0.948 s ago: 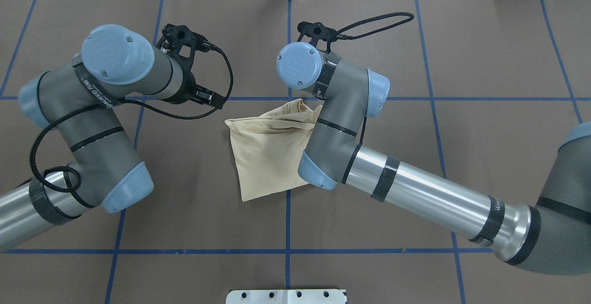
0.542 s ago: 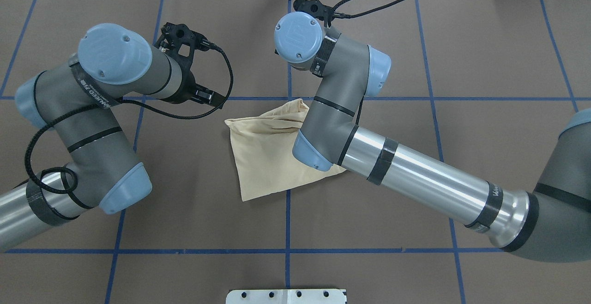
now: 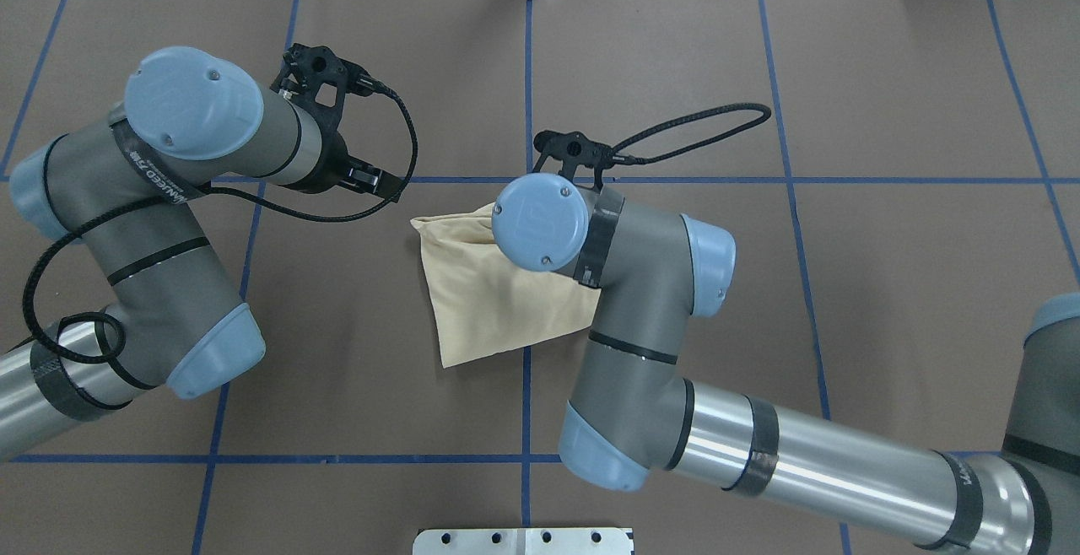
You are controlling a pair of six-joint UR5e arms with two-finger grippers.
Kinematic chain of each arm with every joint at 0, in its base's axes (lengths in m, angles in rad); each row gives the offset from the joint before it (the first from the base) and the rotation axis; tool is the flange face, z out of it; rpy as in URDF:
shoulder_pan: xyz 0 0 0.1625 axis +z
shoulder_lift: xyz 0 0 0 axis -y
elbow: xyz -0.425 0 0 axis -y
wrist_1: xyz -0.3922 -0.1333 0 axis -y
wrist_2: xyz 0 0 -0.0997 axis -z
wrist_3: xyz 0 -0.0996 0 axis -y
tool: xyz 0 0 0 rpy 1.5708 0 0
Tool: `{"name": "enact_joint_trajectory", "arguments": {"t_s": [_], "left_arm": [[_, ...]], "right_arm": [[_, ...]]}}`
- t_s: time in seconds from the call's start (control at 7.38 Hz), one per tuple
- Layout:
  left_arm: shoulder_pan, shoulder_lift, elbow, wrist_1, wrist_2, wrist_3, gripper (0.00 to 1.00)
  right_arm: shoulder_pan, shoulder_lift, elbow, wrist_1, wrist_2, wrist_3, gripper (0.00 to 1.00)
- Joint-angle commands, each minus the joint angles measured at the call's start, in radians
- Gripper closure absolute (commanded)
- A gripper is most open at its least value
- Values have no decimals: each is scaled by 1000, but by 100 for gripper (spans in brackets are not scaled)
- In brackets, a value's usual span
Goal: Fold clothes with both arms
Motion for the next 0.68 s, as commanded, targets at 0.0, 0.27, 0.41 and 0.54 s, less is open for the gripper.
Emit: {"name": "enact_joint_trajectory", "arguments": {"t_s": [0.0,0.27,0.41,0.54], "left_arm": [[0,1,-5,0,0,-1,0],[0,1,-3,0,0,-1,0],[0,1,-3,0,0,-1,0],[0,1,-3,0,0,-1,0]], "right_arm": [[-52,-28,1,-10,-26,12,1],[3,-9,-45,22,-50,-14,27],[22,-8,-136,137,-52,-19,40],[46,20,-236,231,-53,-50,42]]}}
